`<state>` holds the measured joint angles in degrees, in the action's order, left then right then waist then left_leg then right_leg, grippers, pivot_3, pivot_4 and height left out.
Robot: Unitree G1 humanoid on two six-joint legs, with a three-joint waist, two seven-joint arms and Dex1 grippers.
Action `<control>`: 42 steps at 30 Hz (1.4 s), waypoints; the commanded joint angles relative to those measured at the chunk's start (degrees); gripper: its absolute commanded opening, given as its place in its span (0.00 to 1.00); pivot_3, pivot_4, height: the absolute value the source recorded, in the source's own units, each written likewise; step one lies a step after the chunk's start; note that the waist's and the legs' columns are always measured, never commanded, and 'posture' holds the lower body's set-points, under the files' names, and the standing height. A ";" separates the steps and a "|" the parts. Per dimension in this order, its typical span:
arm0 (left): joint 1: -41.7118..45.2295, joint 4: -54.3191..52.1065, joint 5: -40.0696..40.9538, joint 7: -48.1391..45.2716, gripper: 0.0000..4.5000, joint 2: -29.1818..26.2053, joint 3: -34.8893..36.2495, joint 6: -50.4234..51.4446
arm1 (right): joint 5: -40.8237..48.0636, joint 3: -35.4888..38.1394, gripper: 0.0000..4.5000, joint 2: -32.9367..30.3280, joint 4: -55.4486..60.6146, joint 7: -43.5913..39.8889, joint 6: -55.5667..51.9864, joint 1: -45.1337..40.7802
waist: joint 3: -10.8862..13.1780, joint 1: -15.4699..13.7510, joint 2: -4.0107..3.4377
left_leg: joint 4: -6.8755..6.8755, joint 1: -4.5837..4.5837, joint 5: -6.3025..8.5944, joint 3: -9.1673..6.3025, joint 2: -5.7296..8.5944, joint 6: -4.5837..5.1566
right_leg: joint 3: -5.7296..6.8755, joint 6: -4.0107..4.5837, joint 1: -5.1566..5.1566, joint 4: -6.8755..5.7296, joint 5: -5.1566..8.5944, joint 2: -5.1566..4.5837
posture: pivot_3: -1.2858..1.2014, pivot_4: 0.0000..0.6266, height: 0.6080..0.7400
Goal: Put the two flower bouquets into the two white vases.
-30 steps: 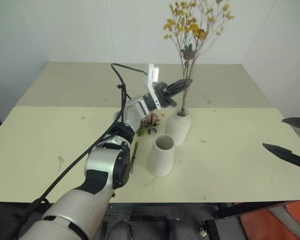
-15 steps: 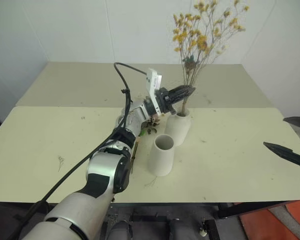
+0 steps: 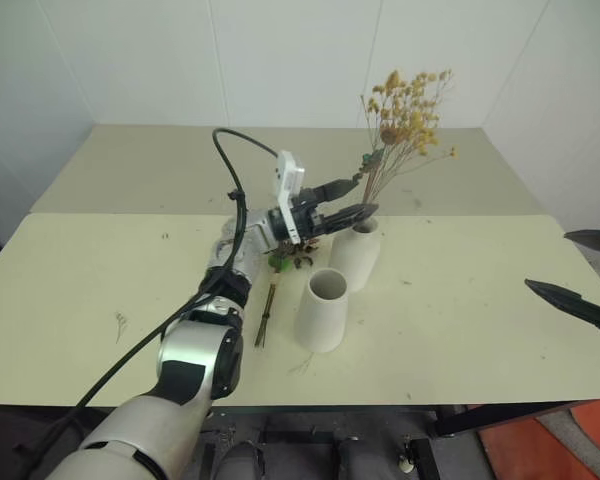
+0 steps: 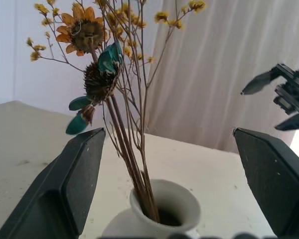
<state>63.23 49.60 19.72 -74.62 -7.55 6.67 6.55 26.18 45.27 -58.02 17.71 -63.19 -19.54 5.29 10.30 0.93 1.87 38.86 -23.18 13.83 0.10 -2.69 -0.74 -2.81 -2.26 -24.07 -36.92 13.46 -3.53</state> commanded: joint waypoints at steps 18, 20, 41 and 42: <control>-22.46 -53.27 5.51 39.33 1.00 -12.61 4.82 39.99 | -0.82 0.56 1.00 -0.75 -0.25 0.38 1.37 0.08 | -0.04 -0.27 -0.07 | 0.08 0.08 0.00 -0.03 -0.06 0.00 | -0.02 0.01 0.06 -0.12 0.00 -0.01 | 0.52 0.24 1.00; -23.26 -56.11 7.57 42.32 1.00 -15.02 3.64 51.82 | -0.85 0.23 1.00 -0.65 -0.24 0.44 1.43 0.07 | -0.04 -0.32 -0.07 | 0.08 0.11 0.00 -0.03 -0.06 0.00 | -0.02 0.01 0.08 -0.14 -0.01 -0.01 | 0.52 0.24 1.00; -15.92 -39.64 4.81 49.28 1.00 -11.20 -9.91 69.48 | -1.34 -0.96 1.00 -1.93 -1.79 -0.05 1.74 -0.93 | -0.05 -0.36 -0.08 | 0.05 0.33 0.00 -0.03 -0.01 -0.01 | -0.01 0.02 0.34 -0.09 0.00 -0.01 | 0.52 0.24 1.00; -15.03 -37.03 4.40 49.16 1.00 -10.77 -9.97 68.51 | -1.45 -0.90 1.00 -1.87 -1.67 0.07 1.60 -0.73 | -0.05 -0.41 -0.08 | 0.05 0.35 0.00 -0.03 0.00 -0.01 | 0.00 0.02 0.37 -0.08 0.00 -0.01 | 0.52 0.24 1.00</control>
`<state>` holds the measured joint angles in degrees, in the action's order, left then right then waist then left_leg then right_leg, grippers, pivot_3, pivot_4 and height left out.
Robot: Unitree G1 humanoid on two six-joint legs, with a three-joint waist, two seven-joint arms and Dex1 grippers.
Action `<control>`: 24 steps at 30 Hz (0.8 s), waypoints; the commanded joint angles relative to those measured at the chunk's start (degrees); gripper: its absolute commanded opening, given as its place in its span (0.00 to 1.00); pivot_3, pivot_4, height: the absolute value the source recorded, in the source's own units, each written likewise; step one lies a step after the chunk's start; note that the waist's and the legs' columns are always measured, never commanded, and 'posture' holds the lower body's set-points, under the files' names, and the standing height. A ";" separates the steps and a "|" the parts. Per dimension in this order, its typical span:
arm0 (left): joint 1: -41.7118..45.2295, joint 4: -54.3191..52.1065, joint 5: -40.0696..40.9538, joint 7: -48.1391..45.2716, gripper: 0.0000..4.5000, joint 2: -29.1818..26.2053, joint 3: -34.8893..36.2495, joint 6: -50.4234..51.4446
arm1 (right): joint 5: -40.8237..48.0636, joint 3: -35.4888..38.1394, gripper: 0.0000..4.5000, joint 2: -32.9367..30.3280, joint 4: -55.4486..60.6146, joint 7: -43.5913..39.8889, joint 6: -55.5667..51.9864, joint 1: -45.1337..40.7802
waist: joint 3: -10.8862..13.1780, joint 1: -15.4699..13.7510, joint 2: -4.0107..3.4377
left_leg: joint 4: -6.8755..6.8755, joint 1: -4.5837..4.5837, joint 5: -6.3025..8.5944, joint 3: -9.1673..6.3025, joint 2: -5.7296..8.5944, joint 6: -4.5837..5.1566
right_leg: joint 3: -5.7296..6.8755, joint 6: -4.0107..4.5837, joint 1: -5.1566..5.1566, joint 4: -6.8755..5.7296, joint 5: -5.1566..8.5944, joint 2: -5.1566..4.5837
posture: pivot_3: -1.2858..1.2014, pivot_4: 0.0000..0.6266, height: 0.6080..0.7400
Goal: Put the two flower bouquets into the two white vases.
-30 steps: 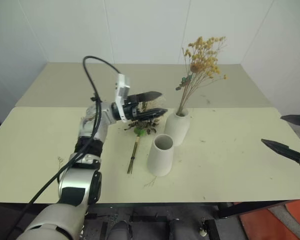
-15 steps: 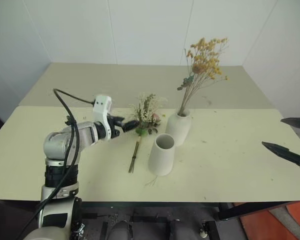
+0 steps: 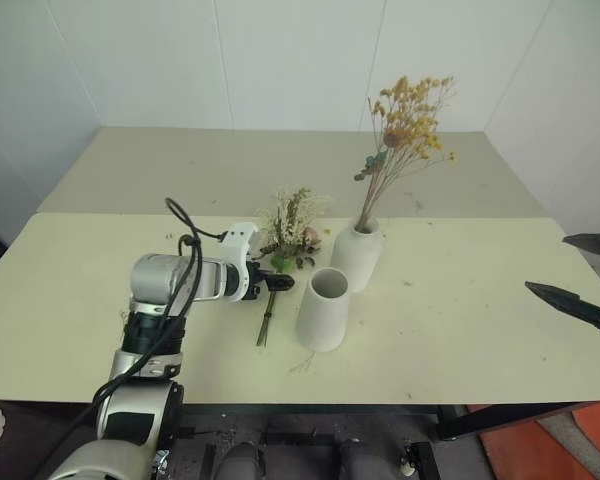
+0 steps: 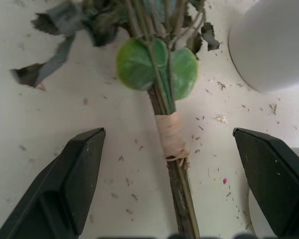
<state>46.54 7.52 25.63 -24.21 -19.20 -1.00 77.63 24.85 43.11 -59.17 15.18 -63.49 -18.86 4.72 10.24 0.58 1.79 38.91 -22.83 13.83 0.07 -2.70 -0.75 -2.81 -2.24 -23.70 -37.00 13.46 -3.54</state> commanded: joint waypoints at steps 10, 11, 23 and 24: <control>4.76 11.44 -3.45 -5.70 0.43 1.68 -6.05 -6.75 | -0.23 3.65 1.00 -0.66 1.94 0.18 0.69 1.85 | -0.01 0.06 0.00 | -0.11 0.53 0.01 -0.01 0.00 -0.01 | 0.03 -0.15 0.58 0.17 0.11 0.00 | 0.52 0.24 1.00; 4.94 11.93 -3.83 -5.90 0.36 1.81 -6.51 -7.10 | -0.27 3.73 1.00 -0.66 2.00 0.19 0.72 1.96 | -0.01 0.02 0.00 | -0.11 0.52 0.01 -0.01 0.00 -0.01 | 0.03 -0.12 0.58 0.18 0.09 0.00 | 0.52 0.24 1.00; 3.57 14.81 -7.58 6.19 0.02 6.03 6.15 -25.05 | -0.64 4.94 1.00 -0.26 2.58 0.29 0.98 2.87 | 0.01 0.30 0.02 | -0.11 0.50 0.01 -0.01 0.00 0.00 | 0.02 -0.13 0.56 0.20 0.09 -0.01 | 0.52 0.24 1.00; 3.25 13.66 -6.86 7.08 0.02 6.28 8.39 -27.13 | -0.67 5.20 1.00 -0.27 2.72 0.21 0.75 3.06 | 0.01 0.48 0.02 | -0.15 0.49 0.01 0.00 0.00 0.00 | 0.01 -0.10 0.53 0.21 0.07 -0.01 | 0.52 0.24 1.00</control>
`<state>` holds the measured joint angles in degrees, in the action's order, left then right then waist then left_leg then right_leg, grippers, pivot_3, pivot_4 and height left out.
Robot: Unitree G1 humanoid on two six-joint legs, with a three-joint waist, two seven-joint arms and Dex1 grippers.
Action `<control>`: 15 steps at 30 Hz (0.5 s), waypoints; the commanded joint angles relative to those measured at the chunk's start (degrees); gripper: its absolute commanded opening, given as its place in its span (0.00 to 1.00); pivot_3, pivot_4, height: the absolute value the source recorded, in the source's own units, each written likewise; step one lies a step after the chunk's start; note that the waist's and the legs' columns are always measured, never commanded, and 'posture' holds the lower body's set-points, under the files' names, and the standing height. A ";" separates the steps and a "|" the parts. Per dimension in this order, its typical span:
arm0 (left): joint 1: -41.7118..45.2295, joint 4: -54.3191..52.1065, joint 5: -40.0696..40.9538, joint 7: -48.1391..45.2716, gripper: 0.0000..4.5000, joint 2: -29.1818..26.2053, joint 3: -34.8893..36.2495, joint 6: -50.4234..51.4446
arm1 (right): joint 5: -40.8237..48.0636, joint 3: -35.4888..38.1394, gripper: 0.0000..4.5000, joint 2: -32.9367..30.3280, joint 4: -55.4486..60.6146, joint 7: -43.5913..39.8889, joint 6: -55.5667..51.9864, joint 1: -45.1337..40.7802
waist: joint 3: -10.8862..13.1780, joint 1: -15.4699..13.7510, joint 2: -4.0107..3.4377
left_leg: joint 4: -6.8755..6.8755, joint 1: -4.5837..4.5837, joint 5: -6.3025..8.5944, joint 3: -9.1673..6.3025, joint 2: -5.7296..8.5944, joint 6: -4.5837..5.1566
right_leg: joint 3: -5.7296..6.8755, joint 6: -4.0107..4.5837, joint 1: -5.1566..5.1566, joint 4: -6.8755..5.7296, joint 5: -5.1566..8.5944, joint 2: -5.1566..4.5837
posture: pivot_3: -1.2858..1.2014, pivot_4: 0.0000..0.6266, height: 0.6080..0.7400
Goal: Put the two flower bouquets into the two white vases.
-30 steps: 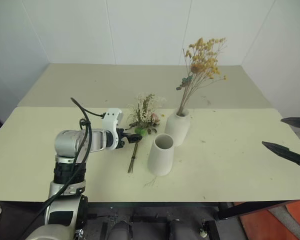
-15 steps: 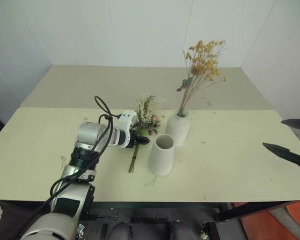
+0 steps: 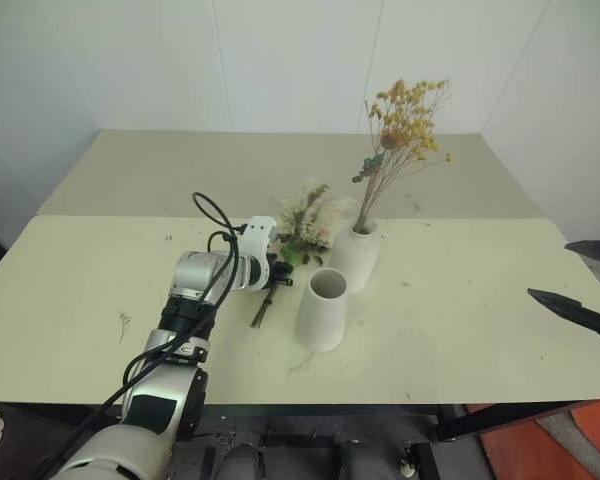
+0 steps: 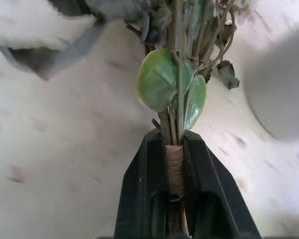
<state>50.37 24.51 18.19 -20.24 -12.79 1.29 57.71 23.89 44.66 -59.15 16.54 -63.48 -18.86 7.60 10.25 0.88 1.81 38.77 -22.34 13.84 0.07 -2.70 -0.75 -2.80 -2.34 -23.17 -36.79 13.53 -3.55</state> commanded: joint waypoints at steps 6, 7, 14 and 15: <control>-0.25 -12.04 18.97 -3.40 0.02 1.24 25.71 -17.90 | 5.66 8.82 1.00 0.21 1.70 -5.35 -1.30 2.46 | 0.03 -0.07 0.04 | -0.04 -0.12 0.00 0.01 -0.02 0.00 | 0.02 0.08 -0.08 0.07 -0.05 -0.01 | 0.52 0.24 1.00; -0.29 -13.01 21.17 -4.93 0.02 0.92 26.72 -17.88 | 6.68 9.45 1.00 0.27 1.79 -6.32 -1.50 2.85 | 0.02 -0.07 0.04 | -0.04 -0.12 0.00 0.01 -0.02 -0.01 | 0.04 0.07 -0.07 0.11 -0.05 0.00 | 0.52 0.24 1.00; -2.00 -19.39 31.63 -24.07 0.02 -3.09 21.24 -13.71 | 13.78 8.46 1.00 0.33 4.22 -10.65 -4.57 4.23 | 0.02 -0.54 0.04 | 0.00 -0.08 0.01 -0.01 -0.01 -0.03 | 0.10 0.04 0.05 0.12 -0.03 -0.01 | 0.52 0.24 1.00; -2.05 -19.49 32.62 -25.25 0.02 -3.06 20.75 -13.41 | 14.52 8.12 1.00 0.42 4.56 -10.89 -4.97 4.33 | 0.02 -0.54 0.04 | 0.00 -0.07 0.01 0.00 -0.01 -0.03 | 0.10 0.03 0.06 0.12 -0.03 -0.01 | 0.52 0.24 1.00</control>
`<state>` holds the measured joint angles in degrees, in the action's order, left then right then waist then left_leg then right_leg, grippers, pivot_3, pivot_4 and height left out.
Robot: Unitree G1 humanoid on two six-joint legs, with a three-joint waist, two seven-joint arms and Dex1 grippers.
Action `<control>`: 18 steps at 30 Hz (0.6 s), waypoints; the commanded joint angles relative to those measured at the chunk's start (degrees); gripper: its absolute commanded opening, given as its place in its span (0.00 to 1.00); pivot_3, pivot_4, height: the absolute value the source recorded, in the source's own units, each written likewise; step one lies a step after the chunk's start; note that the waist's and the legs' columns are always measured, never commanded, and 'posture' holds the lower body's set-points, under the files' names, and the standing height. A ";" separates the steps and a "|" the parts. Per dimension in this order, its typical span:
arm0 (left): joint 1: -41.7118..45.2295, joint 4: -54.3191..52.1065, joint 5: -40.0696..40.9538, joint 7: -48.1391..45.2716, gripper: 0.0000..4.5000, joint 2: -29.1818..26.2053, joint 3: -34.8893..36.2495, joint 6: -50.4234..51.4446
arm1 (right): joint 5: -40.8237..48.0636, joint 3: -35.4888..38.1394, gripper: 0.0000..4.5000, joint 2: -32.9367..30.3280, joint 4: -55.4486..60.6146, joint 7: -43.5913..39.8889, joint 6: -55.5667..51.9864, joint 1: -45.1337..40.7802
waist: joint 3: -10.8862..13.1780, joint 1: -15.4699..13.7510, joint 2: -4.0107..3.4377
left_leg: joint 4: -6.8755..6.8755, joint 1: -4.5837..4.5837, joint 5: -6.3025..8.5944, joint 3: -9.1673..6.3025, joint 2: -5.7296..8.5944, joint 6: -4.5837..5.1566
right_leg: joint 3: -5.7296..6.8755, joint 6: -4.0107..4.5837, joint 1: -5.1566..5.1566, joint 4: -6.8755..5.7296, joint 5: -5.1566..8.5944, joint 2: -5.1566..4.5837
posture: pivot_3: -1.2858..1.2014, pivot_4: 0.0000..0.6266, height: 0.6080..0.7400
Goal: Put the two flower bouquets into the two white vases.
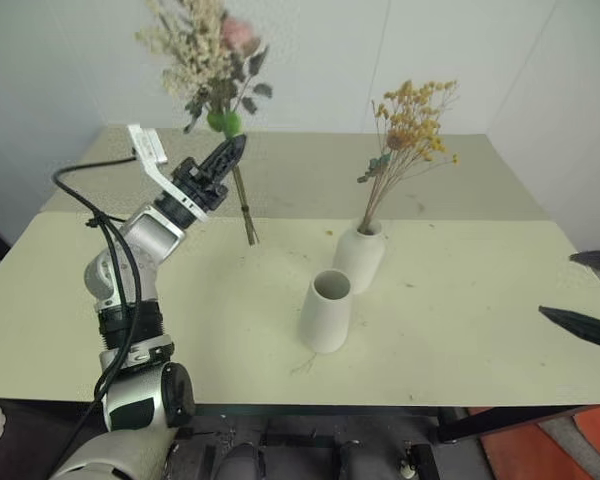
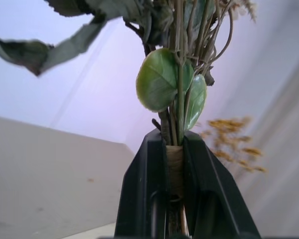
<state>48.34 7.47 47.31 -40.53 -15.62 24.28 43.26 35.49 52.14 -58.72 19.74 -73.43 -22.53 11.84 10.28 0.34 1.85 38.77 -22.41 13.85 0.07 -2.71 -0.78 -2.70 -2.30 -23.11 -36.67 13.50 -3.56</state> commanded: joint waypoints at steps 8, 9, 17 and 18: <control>1.15 -1.96 6.26 -12.37 0.02 2.65 -7.93 -0.55 | 7.42 -2.46 1.00 1.36 5.89 -3.51 -2.39 2.03 | 0.00 0.57 0.01 | 0.00 -0.01 0.00 -0.01 -0.01 0.00 | -0.04 0.00 -0.03 0.01 0.01 0.02 | 0.52 0.24 1.00; 1.40 -1.69 5.74 -13.32 0.02 2.81 -8.82 -1.19 | 7.44 -2.59 1.00 1.33 5.88 -3.56 -2.26 2.21 | 0.00 0.57 0.01 | -0.01 0.00 0.00 -0.01 -0.01 0.01 | -0.04 0.00 -0.03 0.00 0.01 0.03 | 0.52 0.24 1.00; 2.88 0.36 5.22 -17.68 0.02 5.28 -10.01 -6.47 | 6.11 -4.23 1.00 1.82 5.54 -1.67 -0.71 1.73 | 0.01 0.45 0.01 | -0.02 -0.01 0.01 -0.01 -0.01 0.01 | -0.04 -0.06 -0.03 0.03 0.06 0.03 | 0.52 0.24 1.00; 2.98 0.68 5.28 -17.52 0.02 5.77 -9.97 -6.96 | 5.93 -4.42 1.00 1.91 5.54 -1.51 -0.54 1.77 | 0.01 0.40 0.01 | -0.01 -0.02 0.01 -0.02 -0.01 0.01 | -0.04 -0.06 -0.03 0.04 0.05 0.03 | 0.52 0.24 1.00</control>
<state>49.65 8.52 51.89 -57.40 -10.41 14.21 38.42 41.59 47.47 -57.19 24.48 -75.52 -24.17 14.16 10.28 0.74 1.86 38.76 -22.44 13.86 0.05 -2.72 -0.77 -2.74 -2.36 -23.14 -36.63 13.56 -3.53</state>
